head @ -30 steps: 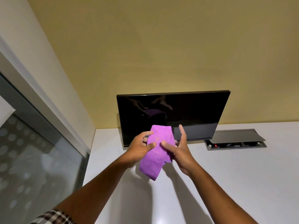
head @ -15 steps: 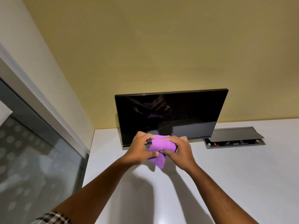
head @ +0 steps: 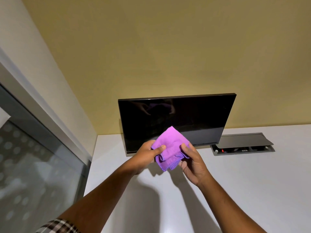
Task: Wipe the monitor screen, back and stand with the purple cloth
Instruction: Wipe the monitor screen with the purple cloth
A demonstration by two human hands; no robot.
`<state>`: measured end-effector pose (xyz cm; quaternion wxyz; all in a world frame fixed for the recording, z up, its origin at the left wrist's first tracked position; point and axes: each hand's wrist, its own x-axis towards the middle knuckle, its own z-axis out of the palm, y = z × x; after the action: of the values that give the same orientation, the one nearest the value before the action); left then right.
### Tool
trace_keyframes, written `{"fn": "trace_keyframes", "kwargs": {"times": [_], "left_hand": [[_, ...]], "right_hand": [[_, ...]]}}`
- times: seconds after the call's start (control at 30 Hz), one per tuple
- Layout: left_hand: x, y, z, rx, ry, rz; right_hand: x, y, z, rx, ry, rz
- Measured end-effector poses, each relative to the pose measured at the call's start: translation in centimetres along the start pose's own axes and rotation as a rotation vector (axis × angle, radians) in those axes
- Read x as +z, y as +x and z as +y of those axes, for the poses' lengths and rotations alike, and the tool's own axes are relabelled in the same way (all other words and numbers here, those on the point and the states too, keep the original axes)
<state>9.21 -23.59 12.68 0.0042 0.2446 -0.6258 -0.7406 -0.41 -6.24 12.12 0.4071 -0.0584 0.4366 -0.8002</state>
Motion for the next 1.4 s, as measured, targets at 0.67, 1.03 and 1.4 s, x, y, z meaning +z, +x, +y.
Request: {"fn": "trace_keyframes", "kwargs": {"times": [0.67,1.03,1.4], "left_hand": [[-2.1,8.2,17.1,0.691,1.301,0.182],[-1.7,10.7,16.0,0.473,1.436,0.093],[-1.9,11.2,16.4,0.417,1.412,0.079]], "right_hand": [[-4.1,6.9,-9.5,-0.757,-0.578,0.807],[-4.2,10.7,-9.7,-0.967,-1.136,0.759],[-1.7,9.0,8.7,-0.754,-1.435,0.36]]}}
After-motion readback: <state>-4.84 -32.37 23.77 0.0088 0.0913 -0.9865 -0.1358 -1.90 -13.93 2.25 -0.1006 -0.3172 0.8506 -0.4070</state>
